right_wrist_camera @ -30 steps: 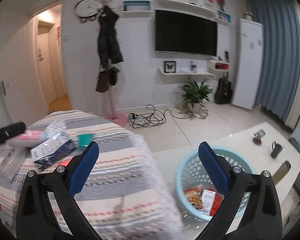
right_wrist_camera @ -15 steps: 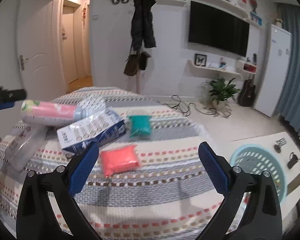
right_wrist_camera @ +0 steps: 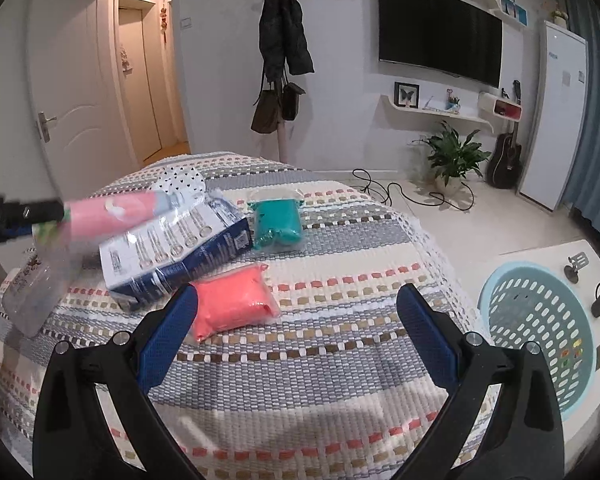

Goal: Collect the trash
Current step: 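Move both tools back over the table toward the remaining items, then grasp the pink yogurt bottle with the left tool while the right tool grasps the pink packet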

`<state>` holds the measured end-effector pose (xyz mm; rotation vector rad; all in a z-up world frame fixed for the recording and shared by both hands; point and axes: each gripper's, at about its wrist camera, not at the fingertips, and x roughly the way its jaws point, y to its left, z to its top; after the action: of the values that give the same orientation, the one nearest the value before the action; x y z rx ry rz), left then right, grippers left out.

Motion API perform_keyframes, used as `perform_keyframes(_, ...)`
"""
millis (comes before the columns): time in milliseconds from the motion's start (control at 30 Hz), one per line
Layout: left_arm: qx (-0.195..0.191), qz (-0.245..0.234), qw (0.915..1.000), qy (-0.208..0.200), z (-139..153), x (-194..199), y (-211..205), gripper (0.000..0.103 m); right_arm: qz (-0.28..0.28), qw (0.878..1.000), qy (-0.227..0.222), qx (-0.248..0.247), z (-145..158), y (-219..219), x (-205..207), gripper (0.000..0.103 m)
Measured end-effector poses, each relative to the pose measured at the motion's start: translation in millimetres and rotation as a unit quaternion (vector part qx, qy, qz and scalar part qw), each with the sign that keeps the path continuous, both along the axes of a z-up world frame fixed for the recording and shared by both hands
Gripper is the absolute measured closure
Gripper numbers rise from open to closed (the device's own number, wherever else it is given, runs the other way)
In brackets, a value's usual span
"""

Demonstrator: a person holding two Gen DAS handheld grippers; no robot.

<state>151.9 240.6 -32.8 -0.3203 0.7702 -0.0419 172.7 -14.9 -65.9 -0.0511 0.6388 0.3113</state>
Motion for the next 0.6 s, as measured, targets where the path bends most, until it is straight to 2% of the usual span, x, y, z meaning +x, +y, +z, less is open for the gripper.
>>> perform_keyframes(100,-0.010,-0.031,0.9994,0.007,-7,-11,-16,0.046,-0.001,1.000,0.000,-0.003,-1,2,0,0.008)
perform_keyframes(267,-0.002,-0.082,0.9964,0.024,-15,-25,-48,0.045,-0.001,1.000,0.004,0.002,0,-1,-1,0.008)
perform_keyframes(333,0.013,-0.079,0.9965,0.023,-14,-24,-51,0.040,0.001,1.000,0.006,0.007,2,-4,-1,0.008)
perform_keyframes(400,0.058,-0.052,0.9967,0.021,-12,-16,-50,0.037,0.005,1.000,0.008,0.012,6,-6,0,0.008)
perform_keyframes(533,0.071,-0.047,0.9952,0.047,-19,8,-44,0.039,0.008,1.000,0.010,-0.005,10,-5,0,0.008)
perform_keyframes(600,0.071,-0.058,0.9942,0.057,-23,17,-47,0.039,0.008,0.999,0.031,-0.024,7,-4,4,0.008)
